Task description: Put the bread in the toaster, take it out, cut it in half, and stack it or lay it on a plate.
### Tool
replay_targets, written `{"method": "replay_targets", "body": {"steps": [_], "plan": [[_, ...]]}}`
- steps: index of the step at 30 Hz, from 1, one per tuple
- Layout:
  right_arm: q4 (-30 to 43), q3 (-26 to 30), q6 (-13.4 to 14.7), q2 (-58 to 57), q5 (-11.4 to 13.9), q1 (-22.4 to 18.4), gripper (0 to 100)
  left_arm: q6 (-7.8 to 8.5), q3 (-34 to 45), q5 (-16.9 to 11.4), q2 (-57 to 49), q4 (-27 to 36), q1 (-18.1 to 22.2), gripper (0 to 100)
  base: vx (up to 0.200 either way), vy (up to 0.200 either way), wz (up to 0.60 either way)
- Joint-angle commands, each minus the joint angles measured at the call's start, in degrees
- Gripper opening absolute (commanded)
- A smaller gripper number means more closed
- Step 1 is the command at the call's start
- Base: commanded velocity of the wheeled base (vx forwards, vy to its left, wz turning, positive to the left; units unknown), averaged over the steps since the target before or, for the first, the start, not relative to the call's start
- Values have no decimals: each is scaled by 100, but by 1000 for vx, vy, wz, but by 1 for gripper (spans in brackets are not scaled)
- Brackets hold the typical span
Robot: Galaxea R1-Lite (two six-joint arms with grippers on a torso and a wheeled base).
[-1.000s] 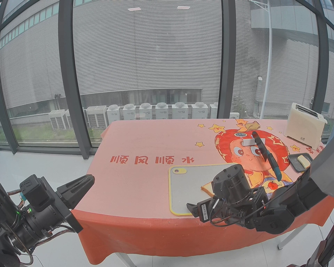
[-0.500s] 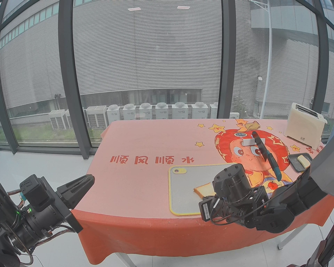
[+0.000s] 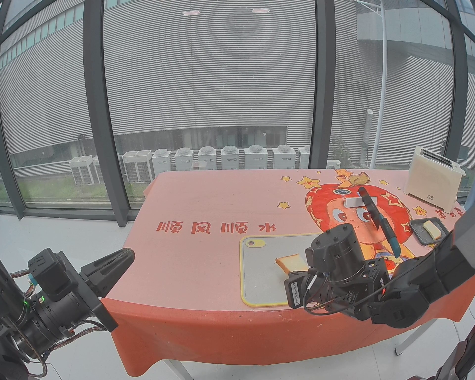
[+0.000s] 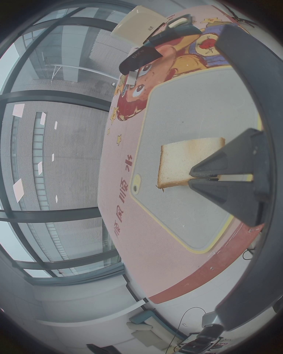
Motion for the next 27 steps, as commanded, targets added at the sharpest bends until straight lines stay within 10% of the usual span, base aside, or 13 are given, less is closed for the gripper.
{"method": "replay_targets", "body": {"steps": [1,27], "plan": [[-5,20,-36,-318,-1,-34,0,-3,-1,-17,9,-7,-15,0,0,0,0],[-119,838,245,-1469,131,-139,0,410,192,-8,44,28,-6,0,0,0,0]]}}
